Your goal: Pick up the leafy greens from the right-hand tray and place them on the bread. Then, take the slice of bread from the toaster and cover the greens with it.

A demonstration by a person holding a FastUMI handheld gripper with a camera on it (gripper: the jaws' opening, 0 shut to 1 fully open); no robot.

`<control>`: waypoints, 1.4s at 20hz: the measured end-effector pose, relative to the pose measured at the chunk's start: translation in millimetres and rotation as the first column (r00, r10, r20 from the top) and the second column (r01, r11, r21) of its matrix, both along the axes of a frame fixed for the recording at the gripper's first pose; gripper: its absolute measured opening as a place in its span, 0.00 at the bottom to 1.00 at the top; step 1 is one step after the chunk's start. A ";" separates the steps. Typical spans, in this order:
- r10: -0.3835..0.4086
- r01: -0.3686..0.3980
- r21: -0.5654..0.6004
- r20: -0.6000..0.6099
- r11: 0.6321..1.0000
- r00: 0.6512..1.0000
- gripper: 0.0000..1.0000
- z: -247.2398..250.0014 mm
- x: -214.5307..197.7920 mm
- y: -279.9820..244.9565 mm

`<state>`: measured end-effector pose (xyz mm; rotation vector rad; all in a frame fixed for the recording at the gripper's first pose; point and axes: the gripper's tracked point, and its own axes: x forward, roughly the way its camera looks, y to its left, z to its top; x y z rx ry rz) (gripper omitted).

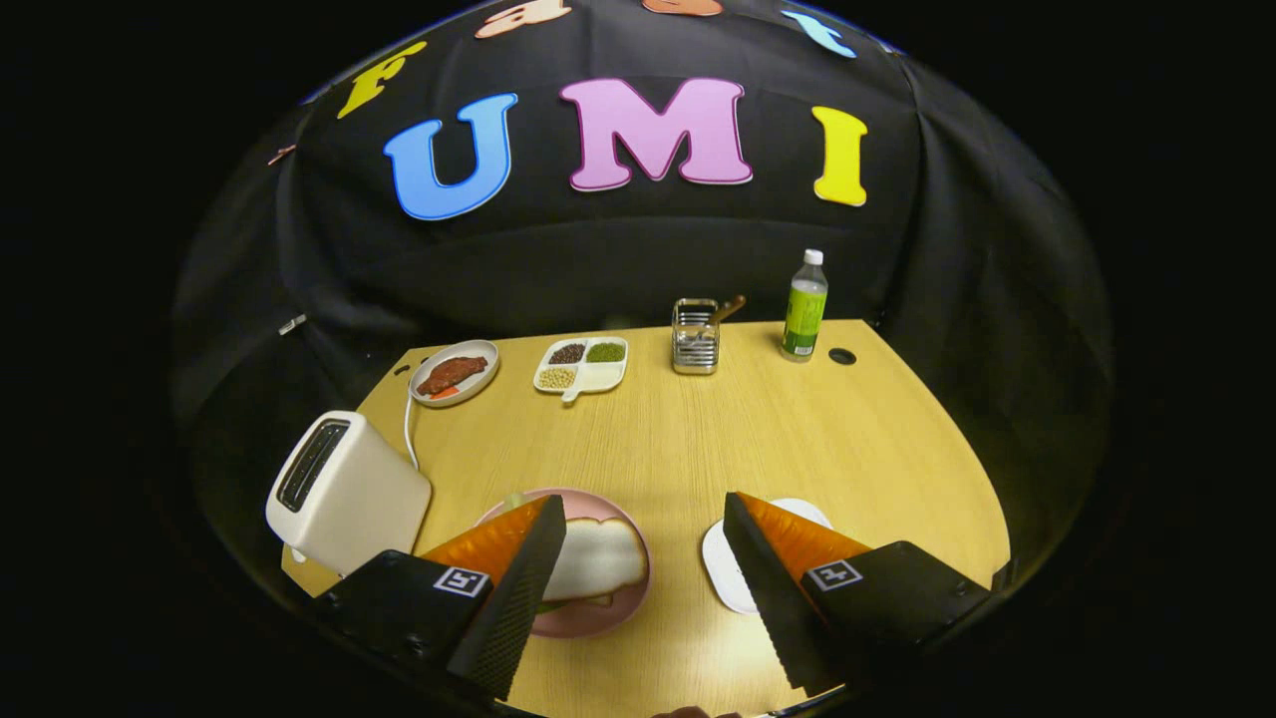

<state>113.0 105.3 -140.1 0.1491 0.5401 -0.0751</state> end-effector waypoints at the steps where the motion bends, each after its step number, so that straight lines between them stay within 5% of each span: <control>1: 0.005 -0.004 -0.017 0.032 1.000 0.999 0.99 16.4 -0.5 -1.6; 7: 0.020 -0.005 -0.053 0.278 0.999 0.960 0.99 120.6 -15.5 1.6; 13: 0.008 0.020 -0.066 0.395 0.998 0.919 0.99 182.0 -45.7 -8.8; 18: 0.037 0.021 -0.126 0.442 0.992 0.896 0.99 202.9 -67.1 -23.2; 28: 0.033 -0.009 -0.055 0.451 0.998 0.892 0.99 217.3 -74.8 -37.1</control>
